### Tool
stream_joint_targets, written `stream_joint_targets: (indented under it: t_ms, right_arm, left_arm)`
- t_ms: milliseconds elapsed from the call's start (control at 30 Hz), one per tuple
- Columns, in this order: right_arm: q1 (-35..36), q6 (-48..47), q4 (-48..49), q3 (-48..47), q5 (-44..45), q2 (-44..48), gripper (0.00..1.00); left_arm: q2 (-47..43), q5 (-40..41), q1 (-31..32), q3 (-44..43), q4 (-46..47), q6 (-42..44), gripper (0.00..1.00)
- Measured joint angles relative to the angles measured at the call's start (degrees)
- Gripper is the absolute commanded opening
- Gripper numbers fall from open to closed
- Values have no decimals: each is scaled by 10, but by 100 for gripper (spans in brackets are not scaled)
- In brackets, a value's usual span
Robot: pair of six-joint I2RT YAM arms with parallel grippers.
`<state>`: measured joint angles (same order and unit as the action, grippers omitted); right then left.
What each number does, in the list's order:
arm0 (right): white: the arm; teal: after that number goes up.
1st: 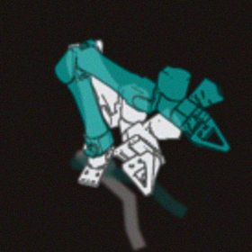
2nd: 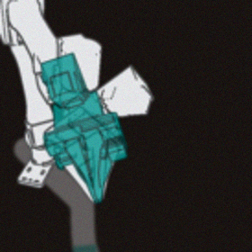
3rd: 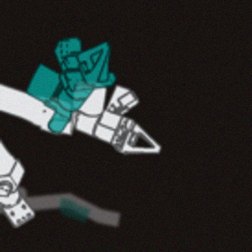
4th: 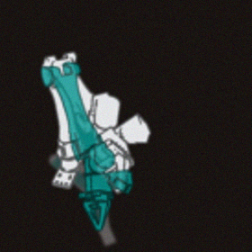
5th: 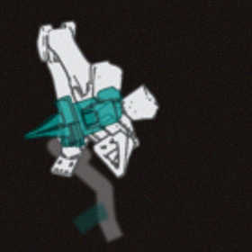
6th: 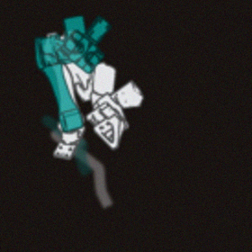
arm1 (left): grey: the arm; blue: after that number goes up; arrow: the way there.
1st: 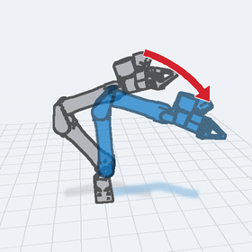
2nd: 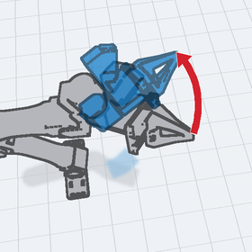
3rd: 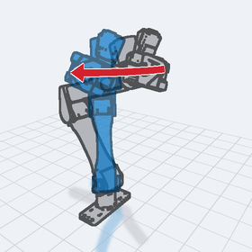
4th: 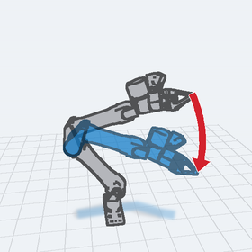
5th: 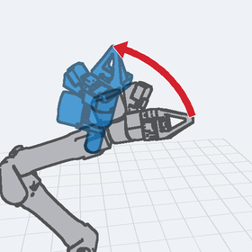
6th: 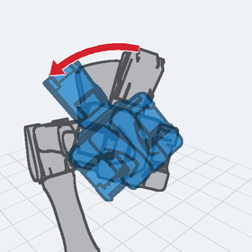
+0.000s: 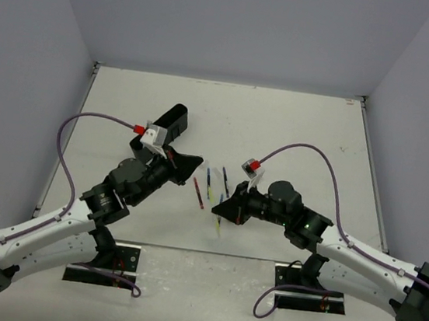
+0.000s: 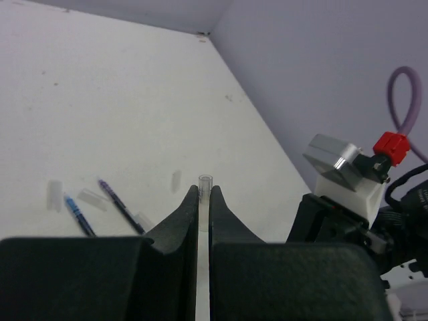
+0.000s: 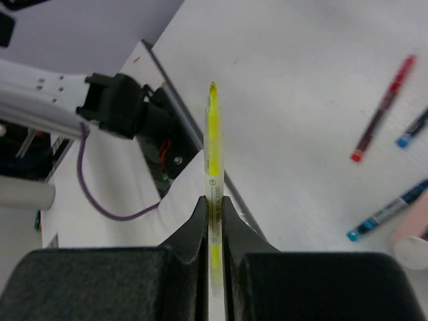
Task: Sort the stationery into containers
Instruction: Pick up the pen cap from the center of the board, then close the pen cap on the pen.
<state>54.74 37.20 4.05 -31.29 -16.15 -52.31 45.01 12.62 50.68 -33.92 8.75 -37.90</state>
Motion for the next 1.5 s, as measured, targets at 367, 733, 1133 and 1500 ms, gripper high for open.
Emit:
stream_joint_targets:
  t_ms: [367,733,1133,1500]
  right_arm:
    - [61,-16,78,-56,52,-46,0]
    - [63,-36,67,-70,66,-35,0]
    - [65,-43,60,-73,67,-18,0]
    - [66,-47,48,-73,80,-9,0]
  left_arm:
    - [-105,-62,0,61,96,-25,0]
    - [-114,-83,0,71,127,-48,0]
    - [-101,-86,0,75,139,-50,0]
    - [-102,-86,0,75,144,-51,0]
